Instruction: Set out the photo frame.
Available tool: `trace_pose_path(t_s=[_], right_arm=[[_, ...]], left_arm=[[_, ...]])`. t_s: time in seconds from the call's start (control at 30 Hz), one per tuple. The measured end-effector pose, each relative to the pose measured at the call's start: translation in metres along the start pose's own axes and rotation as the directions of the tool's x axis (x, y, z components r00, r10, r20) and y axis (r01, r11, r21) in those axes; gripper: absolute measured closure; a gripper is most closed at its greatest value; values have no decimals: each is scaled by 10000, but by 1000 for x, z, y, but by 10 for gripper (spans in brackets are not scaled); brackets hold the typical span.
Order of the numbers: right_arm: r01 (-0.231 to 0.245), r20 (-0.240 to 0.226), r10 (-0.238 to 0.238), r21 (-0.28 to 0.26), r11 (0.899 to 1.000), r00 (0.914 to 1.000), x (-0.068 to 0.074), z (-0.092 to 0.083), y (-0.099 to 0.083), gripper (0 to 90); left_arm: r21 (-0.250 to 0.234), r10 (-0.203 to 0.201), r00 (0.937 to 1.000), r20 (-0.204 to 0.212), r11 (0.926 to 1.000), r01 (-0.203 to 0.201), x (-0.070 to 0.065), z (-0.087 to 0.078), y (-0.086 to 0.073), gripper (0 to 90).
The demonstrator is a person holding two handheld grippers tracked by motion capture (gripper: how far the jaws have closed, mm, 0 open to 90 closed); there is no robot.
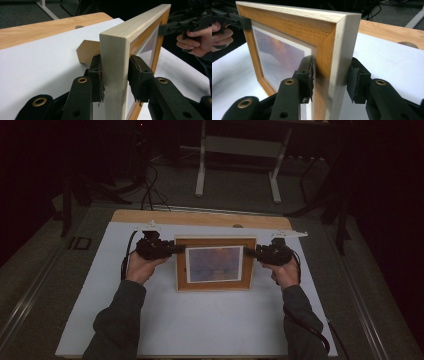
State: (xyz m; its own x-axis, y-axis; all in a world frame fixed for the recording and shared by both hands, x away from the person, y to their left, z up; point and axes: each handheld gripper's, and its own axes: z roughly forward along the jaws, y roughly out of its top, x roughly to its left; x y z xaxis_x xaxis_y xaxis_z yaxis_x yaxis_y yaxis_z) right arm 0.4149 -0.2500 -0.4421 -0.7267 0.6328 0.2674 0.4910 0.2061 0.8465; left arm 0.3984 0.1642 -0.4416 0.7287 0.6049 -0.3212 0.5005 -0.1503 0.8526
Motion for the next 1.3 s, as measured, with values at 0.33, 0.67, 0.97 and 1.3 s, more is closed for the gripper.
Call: trace_pose_path(t_s=[0.33, 0.67, 0.97, 1.3], right_arm=[[-37, 181, 38, -42, 10000, 9998, 7, -9, -7, 625], [-19, 133, 18, 51, 10000, 9999, 8, -11, -8, 628], [43, 123, -44, 67, 10000, 9999, 7, -10, -7, 623], [105, 212, -111, 279, 9996, 9997, 6, -9, -7, 561]], left_arm=[[-93, -152, 9995, 284, 9998, 155, 3, 3, -1, 663], [-59, -412, 9986, 317, 9991, 414, 4, 4, 0, 653], [52, -607, 9976, 331, 9981, 606, 3, 1, -1, 655], [196, -798, 9958, 449, 9967, 789, 3, -1, -1, 623]])
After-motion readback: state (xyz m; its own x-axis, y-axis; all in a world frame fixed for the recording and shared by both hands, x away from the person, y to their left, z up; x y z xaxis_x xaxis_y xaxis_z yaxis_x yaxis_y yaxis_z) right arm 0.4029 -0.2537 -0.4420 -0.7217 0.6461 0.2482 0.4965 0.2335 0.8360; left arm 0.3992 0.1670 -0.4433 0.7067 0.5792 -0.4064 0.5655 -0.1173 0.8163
